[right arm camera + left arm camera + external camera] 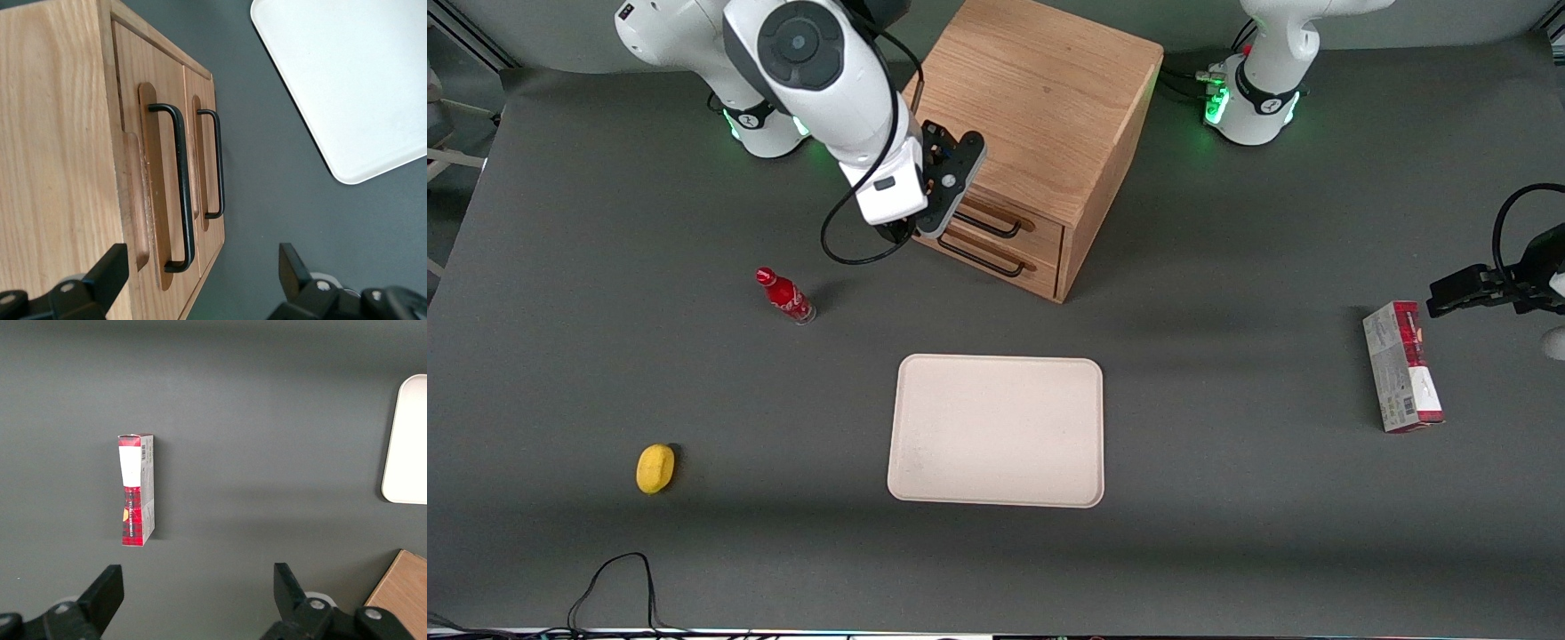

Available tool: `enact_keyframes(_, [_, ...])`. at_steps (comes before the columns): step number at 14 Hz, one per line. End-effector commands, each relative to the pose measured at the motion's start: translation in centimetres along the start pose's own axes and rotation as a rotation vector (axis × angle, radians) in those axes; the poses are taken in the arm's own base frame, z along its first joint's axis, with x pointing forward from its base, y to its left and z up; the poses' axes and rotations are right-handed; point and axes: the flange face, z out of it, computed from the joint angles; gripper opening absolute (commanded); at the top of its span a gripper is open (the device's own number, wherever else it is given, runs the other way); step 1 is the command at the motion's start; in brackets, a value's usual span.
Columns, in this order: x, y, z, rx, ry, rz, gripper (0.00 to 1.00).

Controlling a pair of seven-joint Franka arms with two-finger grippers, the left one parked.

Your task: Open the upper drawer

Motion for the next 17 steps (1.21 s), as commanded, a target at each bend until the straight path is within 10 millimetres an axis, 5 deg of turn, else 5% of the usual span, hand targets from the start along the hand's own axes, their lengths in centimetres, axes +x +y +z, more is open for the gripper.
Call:
enact_keyframes(1, [0.3, -0.4, 1.2, 0.032, -0.003, -0.025, 1.0])
enact_keyframes(17, [1.4, 0.7, 8.4, -0.032, 0.0, -0.017, 1.0])
